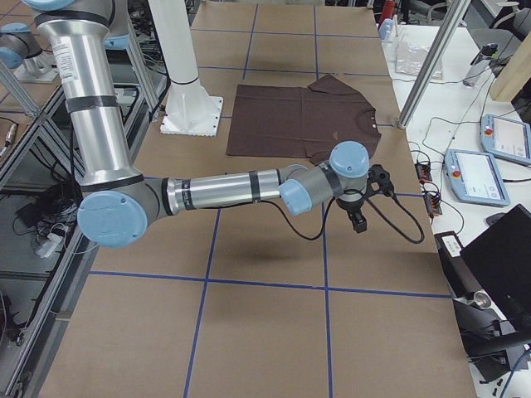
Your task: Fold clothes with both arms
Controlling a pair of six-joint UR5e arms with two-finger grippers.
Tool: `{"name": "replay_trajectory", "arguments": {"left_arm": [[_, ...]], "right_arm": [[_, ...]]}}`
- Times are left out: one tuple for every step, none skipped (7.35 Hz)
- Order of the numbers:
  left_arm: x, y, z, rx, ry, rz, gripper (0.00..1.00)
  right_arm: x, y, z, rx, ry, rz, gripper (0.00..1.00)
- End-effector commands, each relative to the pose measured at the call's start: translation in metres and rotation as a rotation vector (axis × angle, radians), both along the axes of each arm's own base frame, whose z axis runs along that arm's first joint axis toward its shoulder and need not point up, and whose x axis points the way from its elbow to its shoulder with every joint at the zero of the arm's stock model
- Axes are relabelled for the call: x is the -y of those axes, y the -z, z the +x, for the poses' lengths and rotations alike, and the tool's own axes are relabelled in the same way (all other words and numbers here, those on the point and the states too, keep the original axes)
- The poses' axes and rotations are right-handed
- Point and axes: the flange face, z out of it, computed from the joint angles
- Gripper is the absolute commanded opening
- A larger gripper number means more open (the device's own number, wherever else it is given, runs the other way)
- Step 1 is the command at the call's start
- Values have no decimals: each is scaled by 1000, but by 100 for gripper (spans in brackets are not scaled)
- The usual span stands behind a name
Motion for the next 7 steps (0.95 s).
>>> {"name": "replay_trajectory", "arguments": {"left_arm": [[1, 2, 11, -12, -11, 9, 100], [0, 3, 11, -12, -11, 12, 100], [0, 4, 11, -12, -11, 13, 100], [0, 4, 11, -12, -11, 13, 100], [0, 5, 11, -12, -11, 17, 100], [0, 5, 11, -12, -11, 18, 100], [0, 5, 11, -12, -11, 18, 100]], "right_arm": [[26, 60, -112, 70, -159, -78, 100], [29, 79, -164, 92, -226, -93, 95], [26, 94, -218, 116, -283, -116, 87], [16, 88, -266, 118, -298, -116, 82], [9, 72, -292, 100, -292, -102, 79], [6, 61, -306, 78, -293, -102, 77], [5, 52, -314, 59, -296, -105, 74]]}}
